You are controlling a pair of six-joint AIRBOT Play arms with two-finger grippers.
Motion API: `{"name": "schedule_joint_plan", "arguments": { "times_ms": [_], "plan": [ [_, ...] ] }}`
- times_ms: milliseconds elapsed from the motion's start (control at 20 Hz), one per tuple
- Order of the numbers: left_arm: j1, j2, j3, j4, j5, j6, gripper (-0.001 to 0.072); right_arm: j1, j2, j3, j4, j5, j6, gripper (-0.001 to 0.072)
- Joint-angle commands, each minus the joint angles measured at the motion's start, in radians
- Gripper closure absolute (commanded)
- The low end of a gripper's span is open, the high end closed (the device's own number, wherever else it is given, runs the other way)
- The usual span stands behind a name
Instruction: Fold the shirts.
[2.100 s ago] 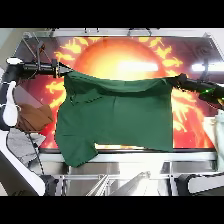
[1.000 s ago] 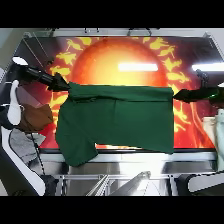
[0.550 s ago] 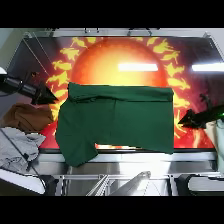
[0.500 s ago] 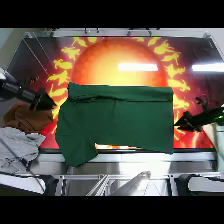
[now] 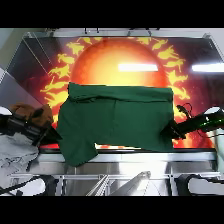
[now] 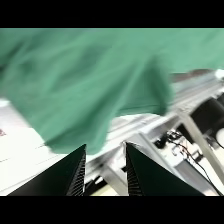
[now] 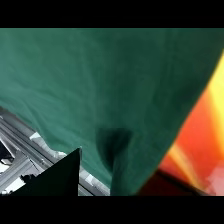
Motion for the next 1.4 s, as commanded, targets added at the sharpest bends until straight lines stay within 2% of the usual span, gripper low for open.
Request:
{"name": "schedule_joint_plan", "arguments": {
  "times_ms": [0, 150, 250, 350, 450, 650, 700, 750, 1100, 1250, 1350],
  "plan": [
    [0.006, 0.022, -0.116, 0.079, 0.119, -0.026, 0.0451, 0.008, 0.002, -0.006, 0.018, -0.069, -0.013, 0.0391],
    [0.006, -0.053, -0.119, 0.127, 0.126, -0.044, 0.0451, 0.008, 0.005, -0.007, 0.013, -0.054, -0.008, 0.0389],
    [0.006, -0.103, -0.107, 0.128, 0.136, -0.043, 0.0451, 0.008, 0.008, -0.007, 0.015, -0.055, 0.005, 0.0265],
    [-0.008, -0.159, -0.08, 0.079, 0.185, -0.026, 0.0451, 0.008, 0.008, -0.007, 0.015, -0.054, 0.006, 0.0268],
    [-0.048, -0.206, -0.022, 0.002, 0.184, 0.04, 0.0458, 0.008, 0.008, -0.007, 0.018, -0.054, 0.01, 0.0267],
    [-0.164, -0.265, 0.091, -0.037, 0.206, 0.049, 0.0463, 0.008, 0.008, -0.009, 0.021, -0.034, 0.009, 0.0267],
    [-0.192, -0.275, 0.113, -0.037, 0.214, 0.05, 0.0534, 0.008, 0.008, -0.012, 0.018, -0.027, 0.009, 0.0267],
    [-0.215, -0.28, 0.128, -0.036, 0.224, 0.055, 0.0689, 0.008, 0.008, -0.016, 0.011, -0.026, 0.008, 0.0267],
    [-0.209, -0.277, 0.15, -0.035, 0.172, 0.055, 0.0679, -0.122, 0.011, -0.1, 0.022, -0.006, -0.014, 0.0267],
    [-0.185, -0.277, 0.15, -0.035, 0.126, 0.06, 0.0679, -0.197, 0.048, -0.1, 0.008, 0.044, 0.029, 0.0268],
    [-0.166, -0.277, 0.15, -0.035, 0.117, 0.067, 0.0679, -0.24, 0.1, -0.111, -0.064, 0.066, 0.095, 0.0286]
  ]
}}
